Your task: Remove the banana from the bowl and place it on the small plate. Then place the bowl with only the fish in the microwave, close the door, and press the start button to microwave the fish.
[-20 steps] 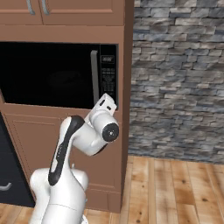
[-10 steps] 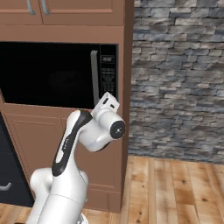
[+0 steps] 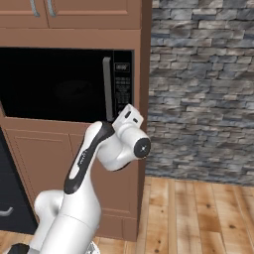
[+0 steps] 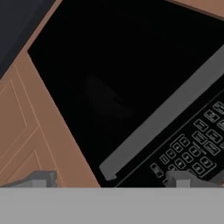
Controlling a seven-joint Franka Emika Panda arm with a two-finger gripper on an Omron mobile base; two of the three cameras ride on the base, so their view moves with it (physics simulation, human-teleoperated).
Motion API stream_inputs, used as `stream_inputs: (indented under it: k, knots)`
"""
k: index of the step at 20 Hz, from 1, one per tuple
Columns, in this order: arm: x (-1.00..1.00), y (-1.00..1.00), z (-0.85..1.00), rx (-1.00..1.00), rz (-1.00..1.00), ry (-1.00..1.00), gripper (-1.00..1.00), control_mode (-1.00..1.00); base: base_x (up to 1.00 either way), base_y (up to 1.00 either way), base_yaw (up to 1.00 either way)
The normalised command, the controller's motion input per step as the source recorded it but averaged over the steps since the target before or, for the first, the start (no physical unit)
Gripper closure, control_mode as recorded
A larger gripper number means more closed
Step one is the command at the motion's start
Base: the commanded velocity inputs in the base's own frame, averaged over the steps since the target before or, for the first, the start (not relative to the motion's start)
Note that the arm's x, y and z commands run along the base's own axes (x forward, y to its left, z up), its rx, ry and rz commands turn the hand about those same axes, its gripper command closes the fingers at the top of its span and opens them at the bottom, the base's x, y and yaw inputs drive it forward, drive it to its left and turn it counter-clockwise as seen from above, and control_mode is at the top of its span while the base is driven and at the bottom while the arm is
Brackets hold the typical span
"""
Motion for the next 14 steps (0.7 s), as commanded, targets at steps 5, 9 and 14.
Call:
stream_inputs:
  k: [5,9,14]
  knots:
    - [0.05,-0.13,0.00,0.00,0.00,0.00,-1.00,-1.00,0.00,0.00,0.00]
    - [0.00,-0.03,0.00,0.00,0.00,0.00,-1.00,-1.00,0.00,0.00,0.00]
    - [0.00,0.00,0.00,0.00,0.00,0.00,-1.00,-1.00,0.00,0.00,0.00]
